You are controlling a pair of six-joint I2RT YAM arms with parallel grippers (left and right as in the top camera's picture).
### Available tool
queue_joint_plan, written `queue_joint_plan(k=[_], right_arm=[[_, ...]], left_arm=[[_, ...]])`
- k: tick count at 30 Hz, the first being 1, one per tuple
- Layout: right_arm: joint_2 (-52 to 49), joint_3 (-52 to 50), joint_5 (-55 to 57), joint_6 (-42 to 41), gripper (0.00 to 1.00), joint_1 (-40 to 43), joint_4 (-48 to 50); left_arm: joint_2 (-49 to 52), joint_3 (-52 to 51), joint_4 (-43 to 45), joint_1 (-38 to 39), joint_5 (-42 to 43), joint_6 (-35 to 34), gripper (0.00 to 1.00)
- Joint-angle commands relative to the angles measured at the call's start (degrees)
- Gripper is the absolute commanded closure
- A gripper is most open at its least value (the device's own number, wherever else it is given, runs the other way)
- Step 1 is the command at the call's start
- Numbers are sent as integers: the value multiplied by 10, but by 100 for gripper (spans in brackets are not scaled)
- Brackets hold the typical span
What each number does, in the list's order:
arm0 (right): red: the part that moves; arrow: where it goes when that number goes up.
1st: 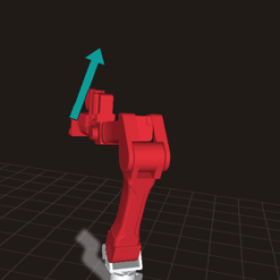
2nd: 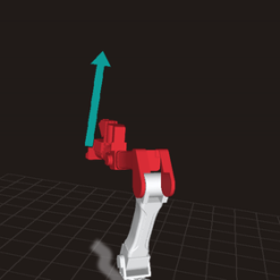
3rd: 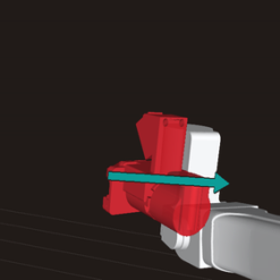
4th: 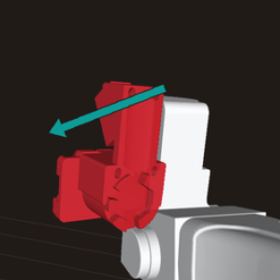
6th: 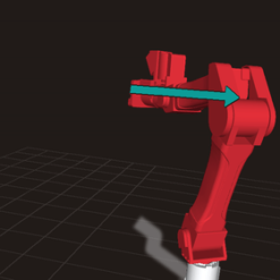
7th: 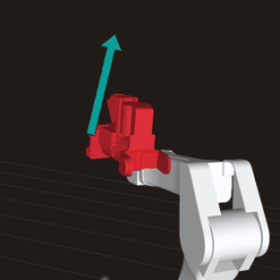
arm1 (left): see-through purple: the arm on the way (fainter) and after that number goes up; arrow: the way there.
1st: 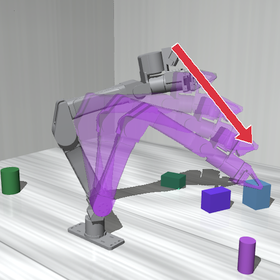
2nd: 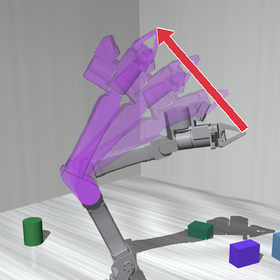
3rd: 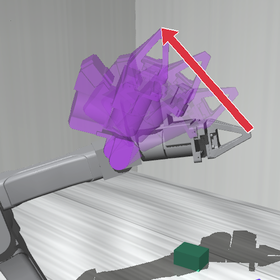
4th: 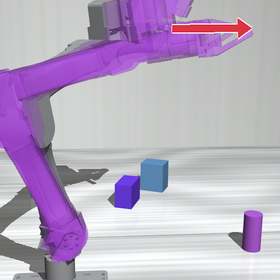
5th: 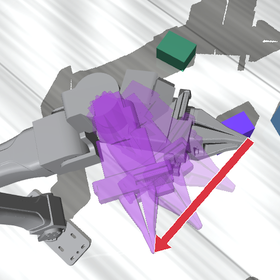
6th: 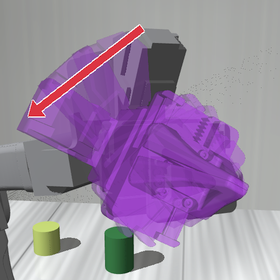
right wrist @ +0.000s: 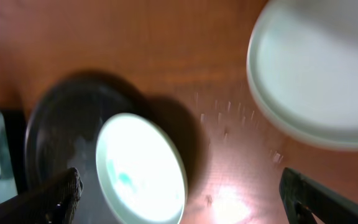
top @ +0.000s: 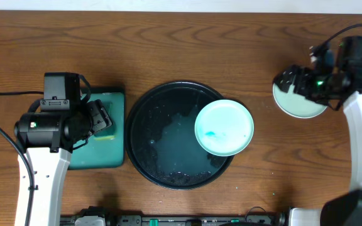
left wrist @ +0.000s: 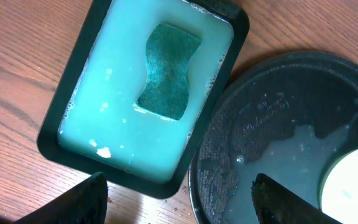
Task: Clean dirty plates on tray and stack at the side
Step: 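Move the right gripper back to the remaining green plate rim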
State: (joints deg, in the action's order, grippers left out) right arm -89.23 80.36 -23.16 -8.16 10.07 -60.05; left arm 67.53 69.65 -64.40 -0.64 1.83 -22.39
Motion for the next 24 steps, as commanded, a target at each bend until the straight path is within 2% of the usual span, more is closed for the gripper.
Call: queue_joint_plan(k=[1,11,16,21,24], right_arm=[[-30,-16,2,-37,1,-16,-20],[-107,-45,-44,-38,2,-74,14],[-156,-45,-39,-38,26,-88,29],[-189,-45,-39,-38,34,-97,45],[-200,-46,-36,-37,33,-101,50]], left_arm=[[4,-8,-3,-2,3,9,25],[6,-8,-3,-2,3,9,25],[6,-8,-3,-2,3,10,25],[6,-8,-3,-2,3,9,25],[6,-8,-2,-2,3,10,25]])
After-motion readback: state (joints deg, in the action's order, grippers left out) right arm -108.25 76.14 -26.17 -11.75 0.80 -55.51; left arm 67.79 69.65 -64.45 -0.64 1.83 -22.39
